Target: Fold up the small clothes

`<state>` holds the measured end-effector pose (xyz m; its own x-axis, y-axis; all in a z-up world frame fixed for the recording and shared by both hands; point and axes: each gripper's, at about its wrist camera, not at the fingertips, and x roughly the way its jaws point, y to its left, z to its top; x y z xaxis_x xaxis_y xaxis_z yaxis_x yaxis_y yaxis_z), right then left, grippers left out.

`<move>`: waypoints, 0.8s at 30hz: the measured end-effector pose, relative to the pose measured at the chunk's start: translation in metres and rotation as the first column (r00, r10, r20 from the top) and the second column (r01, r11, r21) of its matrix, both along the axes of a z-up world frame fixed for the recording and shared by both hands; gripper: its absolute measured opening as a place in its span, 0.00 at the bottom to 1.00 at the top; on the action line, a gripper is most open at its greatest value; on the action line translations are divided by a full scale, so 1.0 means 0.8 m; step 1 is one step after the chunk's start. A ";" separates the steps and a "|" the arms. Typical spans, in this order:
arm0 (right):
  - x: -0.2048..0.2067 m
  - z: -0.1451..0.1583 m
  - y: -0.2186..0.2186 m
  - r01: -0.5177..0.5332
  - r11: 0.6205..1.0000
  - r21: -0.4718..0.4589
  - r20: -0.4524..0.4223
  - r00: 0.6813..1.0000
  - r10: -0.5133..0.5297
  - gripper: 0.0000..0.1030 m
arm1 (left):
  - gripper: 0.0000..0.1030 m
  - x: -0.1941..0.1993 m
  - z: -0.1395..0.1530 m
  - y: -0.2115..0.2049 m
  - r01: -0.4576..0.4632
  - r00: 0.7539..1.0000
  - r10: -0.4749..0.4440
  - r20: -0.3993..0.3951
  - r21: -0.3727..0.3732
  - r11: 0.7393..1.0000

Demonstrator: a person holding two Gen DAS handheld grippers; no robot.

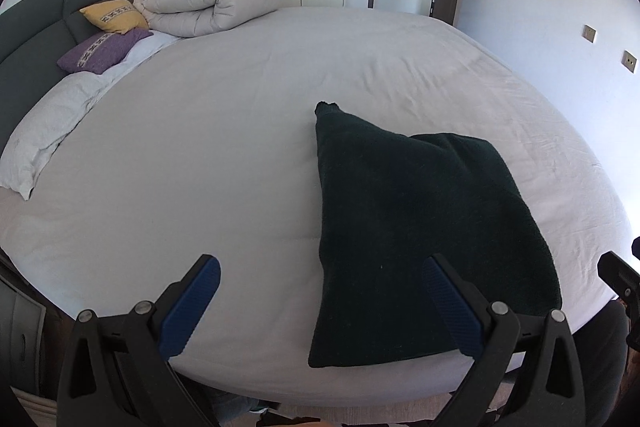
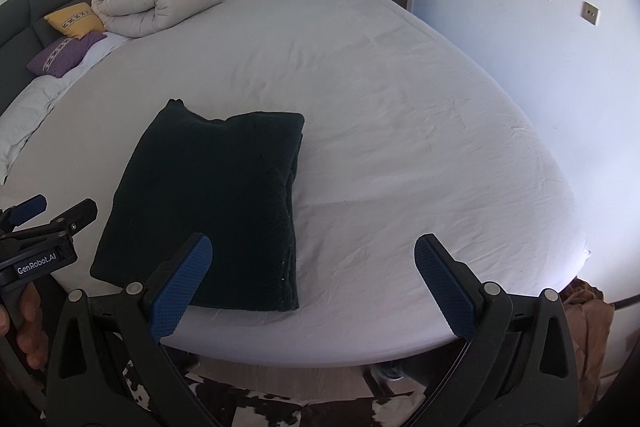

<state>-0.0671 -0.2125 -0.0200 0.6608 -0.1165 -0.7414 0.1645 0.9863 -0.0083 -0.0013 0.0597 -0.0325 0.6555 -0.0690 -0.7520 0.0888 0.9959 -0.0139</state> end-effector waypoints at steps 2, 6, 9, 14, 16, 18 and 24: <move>-0.001 -0.001 0.001 -0.001 1.000 0.000 -0.005 1.000 0.001 1.00 | 1.00 0.001 -0.002 0.000 0.001 1.000 -0.001 -0.006 0.000 1.000; -0.001 -0.002 0.000 -0.001 1.000 0.000 -0.012 1.000 0.001 1.00 | 1.00 0.002 -0.004 -0.002 0.007 1.000 -0.007 -0.012 0.005 1.000; 0.000 -0.005 -0.001 0.002 1.000 0.005 -0.016 1.000 -0.002 1.00 | 1.00 0.003 -0.005 -0.002 0.009 1.000 -0.008 -0.016 0.006 1.000; 0.001 -0.009 -0.002 0.007 1.000 0.008 -0.021 1.000 -0.006 1.00 | 1.00 0.004 -0.005 -0.003 0.009 1.000 -0.008 -0.016 0.008 1.000; 0.003 -0.011 -0.003 0.008 1.000 0.009 -0.023 1.000 -0.007 1.00 | 1.00 0.005 -0.007 -0.003 0.009 1.000 -0.009 -0.018 0.010 1.000; 0.004 -0.013 -0.001 0.008 1.000 0.010 -0.024 1.000 -0.008 1.00 | 1.00 0.005 -0.007 -0.004 0.010 1.000 -0.010 -0.018 0.010 1.000; 0.005 -0.014 0.002 0.011 1.000 0.010 -0.024 1.000 -0.011 1.00 | 1.00 0.004 -0.010 -0.006 0.011 1.000 -0.011 -0.021 0.010 1.000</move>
<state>-0.0628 -0.2108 -0.0313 0.6414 -0.1159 -0.7584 0.1751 0.9845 -0.0023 0.0021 0.0549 -0.0404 0.6388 -0.0680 -0.7664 0.0995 0.9950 -0.0054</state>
